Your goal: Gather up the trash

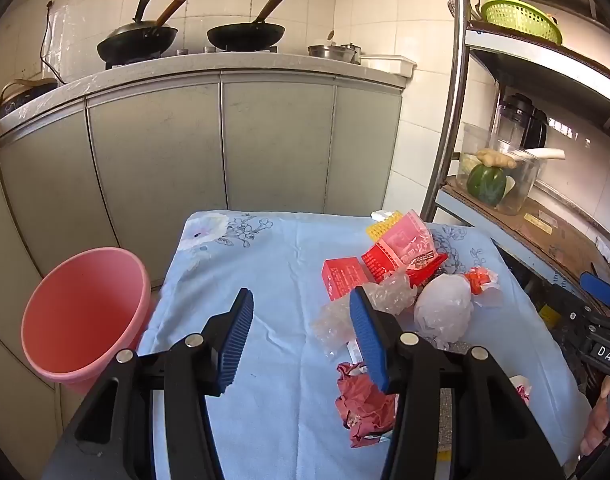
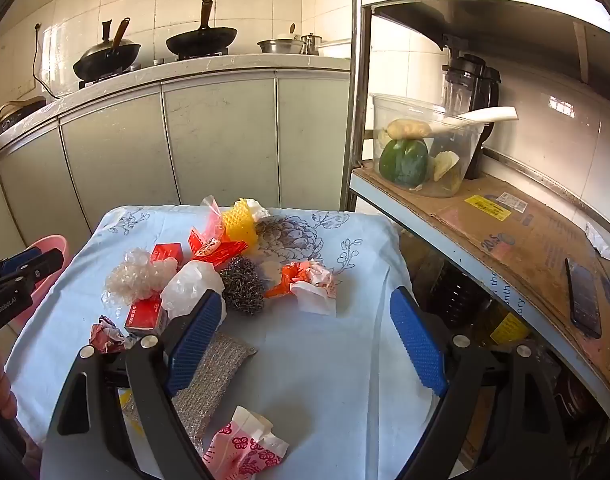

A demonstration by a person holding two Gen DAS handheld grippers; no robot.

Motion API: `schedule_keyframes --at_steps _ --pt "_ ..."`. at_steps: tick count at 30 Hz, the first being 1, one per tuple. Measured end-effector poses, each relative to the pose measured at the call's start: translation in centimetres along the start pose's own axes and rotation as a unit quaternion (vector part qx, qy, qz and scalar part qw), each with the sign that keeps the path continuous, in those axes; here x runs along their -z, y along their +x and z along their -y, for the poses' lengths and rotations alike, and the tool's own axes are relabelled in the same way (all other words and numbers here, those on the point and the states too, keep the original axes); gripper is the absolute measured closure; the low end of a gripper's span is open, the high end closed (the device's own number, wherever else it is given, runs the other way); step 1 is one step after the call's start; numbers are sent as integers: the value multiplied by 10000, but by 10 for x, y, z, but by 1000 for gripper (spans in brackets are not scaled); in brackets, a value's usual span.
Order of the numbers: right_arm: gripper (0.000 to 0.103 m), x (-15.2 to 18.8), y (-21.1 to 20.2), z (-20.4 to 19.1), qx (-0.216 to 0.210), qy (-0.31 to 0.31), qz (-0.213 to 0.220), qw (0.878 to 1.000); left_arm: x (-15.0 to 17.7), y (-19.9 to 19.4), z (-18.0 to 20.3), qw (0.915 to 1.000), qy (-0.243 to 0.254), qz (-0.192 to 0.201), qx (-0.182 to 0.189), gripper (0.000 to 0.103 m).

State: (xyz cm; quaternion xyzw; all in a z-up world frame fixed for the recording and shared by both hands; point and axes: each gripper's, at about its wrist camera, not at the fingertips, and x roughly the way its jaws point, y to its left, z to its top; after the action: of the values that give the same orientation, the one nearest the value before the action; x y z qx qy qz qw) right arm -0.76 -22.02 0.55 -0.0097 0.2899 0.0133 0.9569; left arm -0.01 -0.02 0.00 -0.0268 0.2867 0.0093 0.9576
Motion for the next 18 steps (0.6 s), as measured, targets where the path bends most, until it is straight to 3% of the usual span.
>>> schedule_keyframes --at_steps 18 --pt "16 2 1 0 -3 7 11 10000 1 -1 3 10000 22 -14 -1 53"
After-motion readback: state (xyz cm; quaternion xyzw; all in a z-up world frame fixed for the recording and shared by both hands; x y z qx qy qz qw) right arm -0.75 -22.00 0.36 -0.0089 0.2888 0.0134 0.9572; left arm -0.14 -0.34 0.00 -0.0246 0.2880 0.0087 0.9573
